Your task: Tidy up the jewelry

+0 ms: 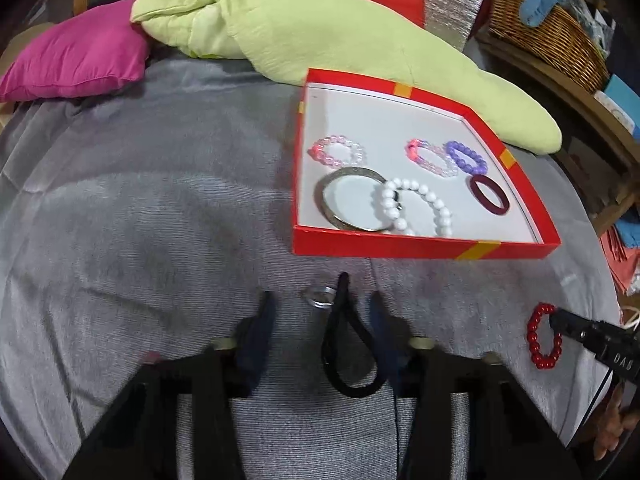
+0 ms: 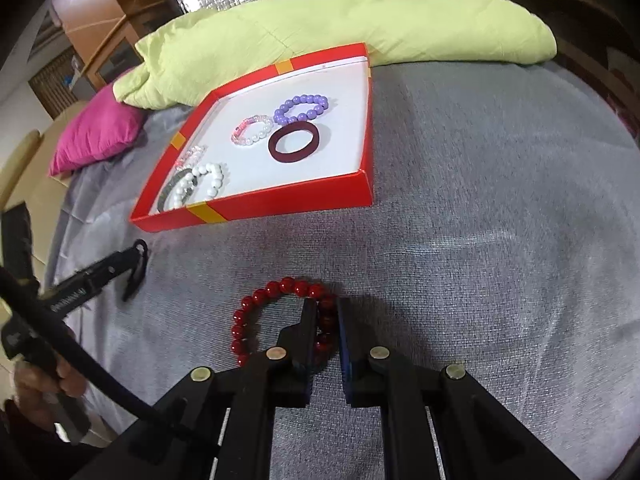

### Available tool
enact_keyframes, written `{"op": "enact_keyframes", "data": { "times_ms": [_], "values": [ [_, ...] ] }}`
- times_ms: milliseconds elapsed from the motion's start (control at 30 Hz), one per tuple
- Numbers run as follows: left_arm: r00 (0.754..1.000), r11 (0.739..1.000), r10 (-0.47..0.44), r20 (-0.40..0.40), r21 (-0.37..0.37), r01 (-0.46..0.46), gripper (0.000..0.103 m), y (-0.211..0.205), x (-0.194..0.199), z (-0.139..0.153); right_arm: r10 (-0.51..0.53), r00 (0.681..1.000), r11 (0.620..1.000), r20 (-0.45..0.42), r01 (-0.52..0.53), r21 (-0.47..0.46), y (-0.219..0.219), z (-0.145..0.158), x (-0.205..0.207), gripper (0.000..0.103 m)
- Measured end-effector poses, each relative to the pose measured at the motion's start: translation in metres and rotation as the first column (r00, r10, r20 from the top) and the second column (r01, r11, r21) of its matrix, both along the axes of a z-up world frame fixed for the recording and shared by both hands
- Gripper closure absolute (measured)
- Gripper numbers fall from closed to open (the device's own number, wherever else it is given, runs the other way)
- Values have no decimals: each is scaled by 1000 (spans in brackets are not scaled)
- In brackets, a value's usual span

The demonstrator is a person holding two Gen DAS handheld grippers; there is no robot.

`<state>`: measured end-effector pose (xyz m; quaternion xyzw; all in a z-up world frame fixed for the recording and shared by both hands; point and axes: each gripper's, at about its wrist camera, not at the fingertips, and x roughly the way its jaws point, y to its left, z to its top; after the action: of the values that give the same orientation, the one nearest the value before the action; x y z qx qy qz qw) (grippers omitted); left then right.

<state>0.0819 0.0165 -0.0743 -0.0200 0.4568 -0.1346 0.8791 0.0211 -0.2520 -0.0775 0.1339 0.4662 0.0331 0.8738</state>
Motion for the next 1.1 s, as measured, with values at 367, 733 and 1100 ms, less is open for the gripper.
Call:
{"op": "enact_keyframes", "data": {
  "times_ms": [367,733,1100],
  "values": [
    [999,999,-39,-6,-21,39,95,-8,-4,-2,34,999,997,19,-32,-71,13,-1,-2,91],
    [999,998,-25,37,-63,28,97,2,-15,22,78,984,994,158,-64,-93,22,24,-13,93],
    [996,997,-25,84,-76,32,97,3,-27,39,86,932,996,351,-84,-21,32,60,-29,93]
  ]
}}
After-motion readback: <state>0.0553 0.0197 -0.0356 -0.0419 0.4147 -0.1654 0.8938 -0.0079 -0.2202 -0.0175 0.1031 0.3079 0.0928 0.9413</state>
